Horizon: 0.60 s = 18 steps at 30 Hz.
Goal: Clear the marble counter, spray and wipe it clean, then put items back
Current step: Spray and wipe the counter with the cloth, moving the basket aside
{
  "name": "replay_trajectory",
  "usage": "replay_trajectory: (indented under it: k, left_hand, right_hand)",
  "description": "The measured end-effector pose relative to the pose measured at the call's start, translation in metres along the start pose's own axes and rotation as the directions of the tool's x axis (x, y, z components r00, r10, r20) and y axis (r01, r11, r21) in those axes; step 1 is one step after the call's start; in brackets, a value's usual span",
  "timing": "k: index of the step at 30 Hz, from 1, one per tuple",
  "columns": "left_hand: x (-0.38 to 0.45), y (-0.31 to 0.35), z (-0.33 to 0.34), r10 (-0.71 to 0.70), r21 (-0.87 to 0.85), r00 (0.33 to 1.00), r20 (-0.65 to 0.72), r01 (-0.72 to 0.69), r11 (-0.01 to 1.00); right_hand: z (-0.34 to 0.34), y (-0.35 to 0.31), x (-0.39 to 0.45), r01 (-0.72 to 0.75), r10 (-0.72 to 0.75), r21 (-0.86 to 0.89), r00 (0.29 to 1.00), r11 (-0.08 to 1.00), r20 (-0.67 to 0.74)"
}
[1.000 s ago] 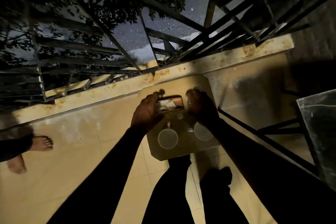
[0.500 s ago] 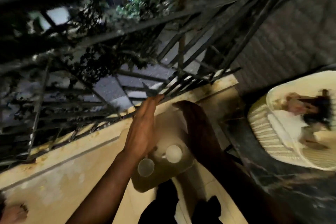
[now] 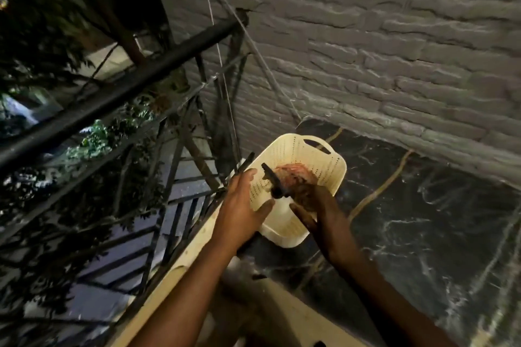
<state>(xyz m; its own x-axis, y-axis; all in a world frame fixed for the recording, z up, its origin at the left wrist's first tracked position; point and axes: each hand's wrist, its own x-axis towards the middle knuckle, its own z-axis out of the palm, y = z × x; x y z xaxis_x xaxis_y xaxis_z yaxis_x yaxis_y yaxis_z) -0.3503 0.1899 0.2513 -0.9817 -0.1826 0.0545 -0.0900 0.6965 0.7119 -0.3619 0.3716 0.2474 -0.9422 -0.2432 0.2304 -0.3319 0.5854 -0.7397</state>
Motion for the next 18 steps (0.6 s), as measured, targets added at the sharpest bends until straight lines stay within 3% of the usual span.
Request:
replay_trajectory:
  k: [3, 5, 10, 15, 18]
  left_hand:
    - [0.017, -0.002, 0.029, -0.121, -0.045, 0.991, 0.063, 0.123, 0.991]
    - [0.023, -0.003, 0.046, -0.176, -0.062, 0.982, 0.065, 0.18, 0.982]
    - [0.039, -0.005, 0.069, -0.258, -0.045, 0.966, 0.026, 0.259, 0.965]
    - [0.063, -0.008, 0.075, -0.291, 0.014, 0.954, 0.074, 0.291, 0.957]
    - [0.075, -0.016, 0.078, -0.301, 0.005, 0.943, 0.144, 0.303, 0.953]
  right_hand:
    - [-0.006, 0.021, 0.015, -0.045, 0.044, 0.04, 0.999, 0.998, 0.02]
    - [-0.01, 0.029, 0.029, -0.081, 0.07, 0.102, 0.992, 0.992, 0.104]
    - [0.029, 0.086, 0.085, 0.037, 0.037, -0.219, 0.945, 0.975, 0.324]
    - [0.019, 0.075, 0.114, 0.035, 0.081, -0.304, 0.929, 0.952, 0.361]
    - [0.032, 0.086, 0.133, 0.081, 0.148, -0.417, 0.86, 0.905, 0.488]
